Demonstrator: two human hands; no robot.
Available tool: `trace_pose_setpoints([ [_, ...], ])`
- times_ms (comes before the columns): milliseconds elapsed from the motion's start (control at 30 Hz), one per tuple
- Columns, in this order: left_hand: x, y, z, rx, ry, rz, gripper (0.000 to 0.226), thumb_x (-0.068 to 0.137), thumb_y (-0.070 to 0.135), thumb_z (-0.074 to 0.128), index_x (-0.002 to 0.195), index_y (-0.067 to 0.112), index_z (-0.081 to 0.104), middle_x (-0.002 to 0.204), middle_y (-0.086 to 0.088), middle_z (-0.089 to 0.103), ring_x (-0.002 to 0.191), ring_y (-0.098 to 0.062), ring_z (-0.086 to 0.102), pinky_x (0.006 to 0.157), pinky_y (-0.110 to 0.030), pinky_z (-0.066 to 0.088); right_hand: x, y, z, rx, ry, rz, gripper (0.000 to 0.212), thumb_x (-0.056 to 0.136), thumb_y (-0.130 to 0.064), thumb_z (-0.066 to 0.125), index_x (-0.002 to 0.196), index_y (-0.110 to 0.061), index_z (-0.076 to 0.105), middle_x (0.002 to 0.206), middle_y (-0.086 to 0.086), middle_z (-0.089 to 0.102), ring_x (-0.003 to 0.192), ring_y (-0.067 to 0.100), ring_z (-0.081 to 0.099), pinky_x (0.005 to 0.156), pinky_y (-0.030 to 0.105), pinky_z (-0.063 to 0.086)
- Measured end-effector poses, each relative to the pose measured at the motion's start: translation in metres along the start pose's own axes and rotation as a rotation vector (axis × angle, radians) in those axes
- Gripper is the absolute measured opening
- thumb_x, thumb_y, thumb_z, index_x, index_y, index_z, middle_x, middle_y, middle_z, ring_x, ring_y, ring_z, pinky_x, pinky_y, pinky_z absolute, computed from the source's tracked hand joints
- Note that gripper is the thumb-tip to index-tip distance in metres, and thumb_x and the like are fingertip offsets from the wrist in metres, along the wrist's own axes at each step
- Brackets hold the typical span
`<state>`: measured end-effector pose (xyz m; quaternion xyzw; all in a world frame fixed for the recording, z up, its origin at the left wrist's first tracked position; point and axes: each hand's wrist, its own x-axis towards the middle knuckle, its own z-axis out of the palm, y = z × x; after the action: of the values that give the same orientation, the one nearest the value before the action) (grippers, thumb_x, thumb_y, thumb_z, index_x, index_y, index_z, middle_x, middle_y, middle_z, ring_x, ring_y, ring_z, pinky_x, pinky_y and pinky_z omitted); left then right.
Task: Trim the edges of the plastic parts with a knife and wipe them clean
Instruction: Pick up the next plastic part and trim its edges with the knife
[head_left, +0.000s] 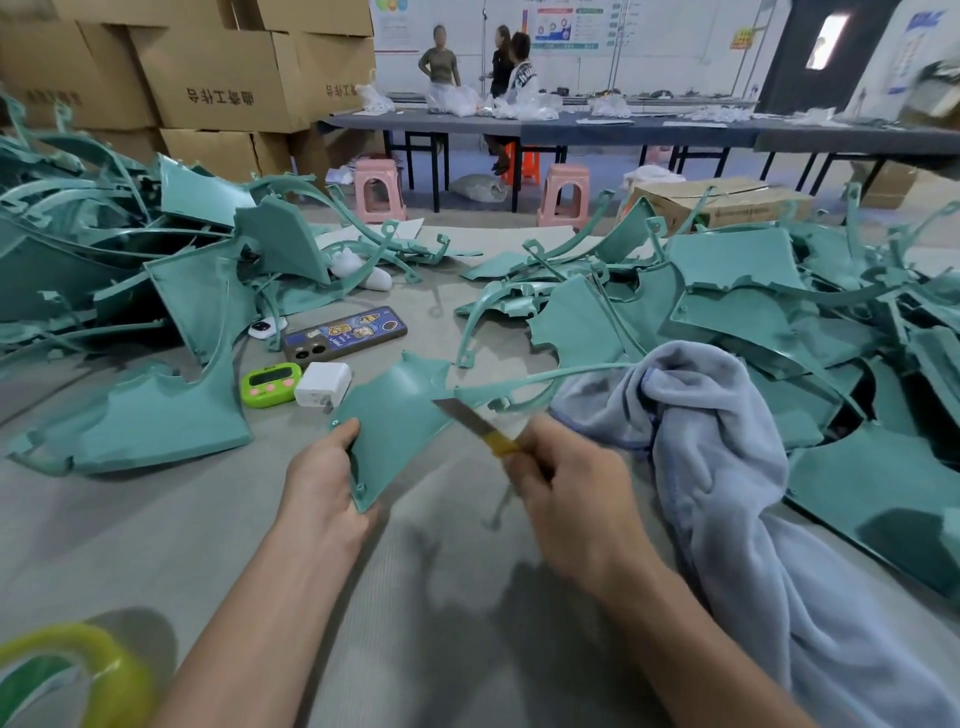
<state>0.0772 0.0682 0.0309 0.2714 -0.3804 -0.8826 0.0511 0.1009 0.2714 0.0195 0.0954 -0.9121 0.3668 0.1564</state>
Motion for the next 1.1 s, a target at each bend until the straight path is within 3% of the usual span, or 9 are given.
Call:
trace_pose_setpoints([
  [167, 0.004, 0.005, -0.005, -0.049, 0.036, 0.005, 0.017, 0.106, 0.013, 0.046, 0.116, 0.009, 0.059, 0.06, -0.001, 0.073, 0.047, -0.011, 0.068, 0.037, -0.022, 0.049, 0.015, 0.03, -0.025, 0.03, 0.339, 0.342, 0.028, 0.096, -0.03, 0.062, 0.071, -0.019, 0.054, 0.061, -0.004, 0.062, 0.064, 0.02, 0.06, 0.057, 0.035, 0.035],
  [267, 0.003, 0.003, -0.005, -0.069, 0.045, 0.028, 0.015, 0.104, 0.013, 0.05, 0.107, 0.009, 0.064, 0.072, -0.002, 0.076, 0.052, -0.011, 0.071, 0.04, -0.022, 0.051, 0.011, 0.024, -0.025, 0.446, 0.198, 0.271, 0.027, 0.095, -0.014, 0.066, 0.069, -0.017, 0.062, 0.067, 0.001, 0.07, 0.059, 0.014, 0.058, 0.059, 0.027, 0.044],
  [367, 0.002, -0.002, -0.005, -0.051, 0.035, 0.085, 0.017, 0.102, 0.017, 0.055, 0.105, 0.01, 0.07, 0.094, -0.004, 0.079, 0.066, -0.014, 0.075, 0.045, -0.024, 0.055, 0.006, 0.007, -0.017, 0.94, -0.157, 0.263, 0.025, 0.094, -0.004, 0.067, 0.072, -0.016, 0.071, 0.088, 0.018, 0.071, 0.08, 0.017, 0.058, 0.085, 0.033, 0.052],
  [433, 0.0, -0.005, -0.003, -0.031, 0.006, 0.109, 0.019, 0.102, 0.019, 0.055, 0.106, 0.01, 0.071, 0.096, -0.005, 0.079, 0.073, -0.016, 0.077, 0.049, -0.027, 0.057, 0.003, 0.002, -0.013, 1.09, -0.306, 0.293, 0.02, 0.09, -0.005, 0.068, 0.074, -0.015, 0.073, 0.091, 0.012, 0.067, 0.089, 0.016, 0.059, 0.101, 0.043, 0.053],
  [633, -0.002, -0.012, 0.001, 0.169, -0.169, 0.105, 0.02, 0.096, 0.001, 0.056, 0.108, 0.01, 0.069, 0.1, -0.007, 0.079, 0.077, -0.015, 0.076, 0.06, -0.026, 0.06, 0.013, 0.009, -0.018, 1.327, -0.131, 0.324, 0.012, 0.072, -0.014, 0.075, 0.078, -0.004, 0.07, 0.083, 0.012, 0.065, 0.086, 0.025, 0.057, 0.1, 0.043, 0.052],
  [733, 0.0, -0.012, -0.008, 0.438, -0.193, 0.322, 0.059, 0.082, -0.014, 0.065, 0.124, 0.028, 0.061, 0.1, 0.004, 0.077, 0.082, -0.009, 0.073, 0.067, -0.026, 0.059, 0.021, 0.02, -0.024, 1.275, -0.054, 0.289, 0.01, 0.078, -0.014, 0.07, 0.081, -0.004, 0.071, 0.089, 0.013, 0.069, 0.091, 0.028, 0.059, 0.099, 0.042, 0.053],
  [800, -0.001, -0.009, -0.01, 0.695, -0.133, 0.599, 0.077, 0.073, -0.001, 0.079, 0.13, 0.043, 0.054, 0.109, 0.02, 0.07, 0.099, 0.007, 0.066, 0.077, -0.02, 0.055, 0.023, 0.023, -0.025, 1.182, -0.039, 0.249, 0.008, 0.082, -0.014, 0.07, 0.079, -0.009, 0.075, 0.089, 0.014, 0.071, 0.091, 0.028, 0.063, 0.095, 0.041, 0.056],
  [900, -0.007, -0.007, -0.011, 0.947, -0.163, 0.856, 0.054, 0.064, 0.04, 0.08, 0.114, 0.048, 0.064, 0.103, 0.029, 0.067, 0.096, 0.009, 0.062, 0.068, -0.007, 0.046, 0.023, 0.023, -0.024, 1.064, -0.046, 0.189, 0.009, 0.09, -0.003, 0.067, 0.084, -0.001, 0.072, 0.092, 0.025, 0.068, 0.092, 0.034, 0.061, 0.101, 0.055, 0.051],
  [1100, -0.008, -0.008, -0.008, 0.775, -0.092, 0.624, 0.027, 0.064, 0.058, 0.075, 0.082, 0.038, 0.079, 0.079, 0.013, 0.077, 0.07, -0.006, 0.068, 0.07, -0.031, 0.054, 0.022, 0.021, -0.033, 1.356, -0.277, 0.3, 0.009, 0.088, -0.011, 0.064, 0.082, -0.005, 0.068, 0.077, 0.01, 0.06, 0.08, 0.024, 0.059, 0.09, 0.046, 0.06],
])
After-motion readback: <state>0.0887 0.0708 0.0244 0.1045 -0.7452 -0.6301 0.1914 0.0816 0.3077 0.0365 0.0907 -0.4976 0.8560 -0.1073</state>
